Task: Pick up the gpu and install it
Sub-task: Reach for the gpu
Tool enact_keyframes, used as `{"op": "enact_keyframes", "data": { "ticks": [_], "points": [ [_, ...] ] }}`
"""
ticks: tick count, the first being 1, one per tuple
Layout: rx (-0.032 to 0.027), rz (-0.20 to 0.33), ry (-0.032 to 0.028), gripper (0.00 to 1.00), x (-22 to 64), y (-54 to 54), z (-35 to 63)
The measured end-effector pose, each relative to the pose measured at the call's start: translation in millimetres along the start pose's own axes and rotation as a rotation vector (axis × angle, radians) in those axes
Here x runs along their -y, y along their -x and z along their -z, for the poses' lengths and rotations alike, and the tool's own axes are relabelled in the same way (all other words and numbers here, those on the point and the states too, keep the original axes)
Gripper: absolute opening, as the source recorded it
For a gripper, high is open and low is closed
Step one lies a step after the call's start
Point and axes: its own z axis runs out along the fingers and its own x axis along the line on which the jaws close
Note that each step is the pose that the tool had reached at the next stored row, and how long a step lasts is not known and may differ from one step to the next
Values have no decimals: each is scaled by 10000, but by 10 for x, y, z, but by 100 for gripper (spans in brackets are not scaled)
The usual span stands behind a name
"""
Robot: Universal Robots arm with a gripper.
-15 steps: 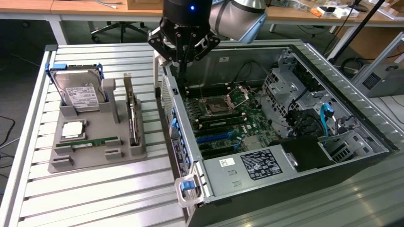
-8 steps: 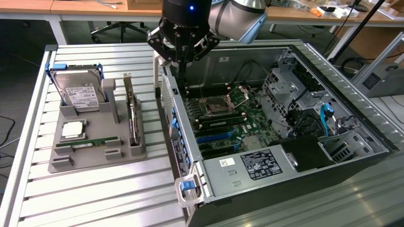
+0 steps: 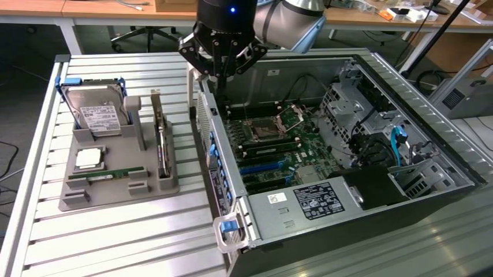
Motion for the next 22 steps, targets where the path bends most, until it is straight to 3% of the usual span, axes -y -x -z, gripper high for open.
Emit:
{"op": "enact_keyframes", "data": {
  "ticks": [22],
  "points": [
    [0,1,-3,11,11,-43,-1]
  ]
}}
